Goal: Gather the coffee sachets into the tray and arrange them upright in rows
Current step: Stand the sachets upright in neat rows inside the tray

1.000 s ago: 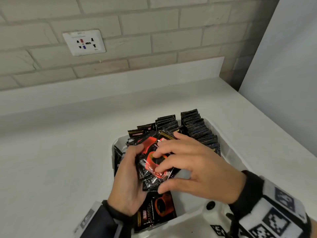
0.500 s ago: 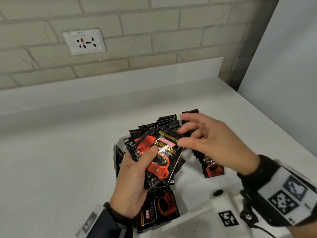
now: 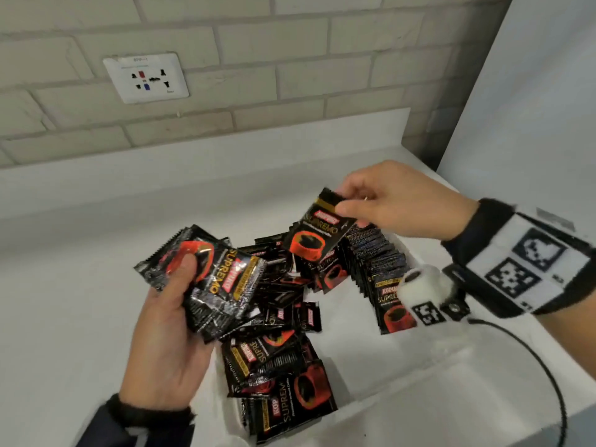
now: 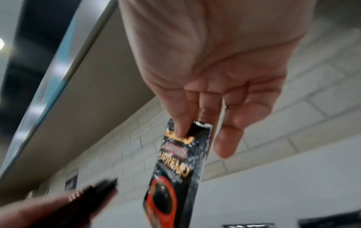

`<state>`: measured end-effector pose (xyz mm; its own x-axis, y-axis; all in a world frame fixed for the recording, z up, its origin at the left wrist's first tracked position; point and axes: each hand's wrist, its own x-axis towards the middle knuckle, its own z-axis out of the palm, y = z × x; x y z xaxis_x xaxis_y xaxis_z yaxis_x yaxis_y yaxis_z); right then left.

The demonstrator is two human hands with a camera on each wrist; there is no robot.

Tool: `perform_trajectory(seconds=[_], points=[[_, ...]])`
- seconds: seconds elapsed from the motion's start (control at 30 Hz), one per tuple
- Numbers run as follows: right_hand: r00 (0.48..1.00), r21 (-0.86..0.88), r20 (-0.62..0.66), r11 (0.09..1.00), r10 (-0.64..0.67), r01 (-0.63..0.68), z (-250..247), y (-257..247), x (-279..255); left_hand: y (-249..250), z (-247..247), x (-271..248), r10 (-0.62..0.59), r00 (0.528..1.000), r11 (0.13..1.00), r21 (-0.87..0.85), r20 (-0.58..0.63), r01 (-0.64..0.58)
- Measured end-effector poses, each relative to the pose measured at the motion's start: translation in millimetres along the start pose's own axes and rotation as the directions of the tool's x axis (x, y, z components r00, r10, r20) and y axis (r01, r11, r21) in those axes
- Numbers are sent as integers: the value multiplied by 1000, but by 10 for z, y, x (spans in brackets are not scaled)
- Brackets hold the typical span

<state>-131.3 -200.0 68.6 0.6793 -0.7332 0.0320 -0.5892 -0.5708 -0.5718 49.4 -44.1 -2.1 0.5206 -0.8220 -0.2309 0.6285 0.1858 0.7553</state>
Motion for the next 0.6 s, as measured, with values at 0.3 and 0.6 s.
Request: perform_trajectory(seconds=[0.3, 0.6], points=[[966, -560, 257, 812, -17, 163, 351, 102, 232, 9, -32, -52, -5, 1000, 999, 52, -3, 5], [968, -607, 251, 778, -8, 164, 544, 141, 323, -1, -39, -38, -18, 1000, 998, 65, -15, 19]])
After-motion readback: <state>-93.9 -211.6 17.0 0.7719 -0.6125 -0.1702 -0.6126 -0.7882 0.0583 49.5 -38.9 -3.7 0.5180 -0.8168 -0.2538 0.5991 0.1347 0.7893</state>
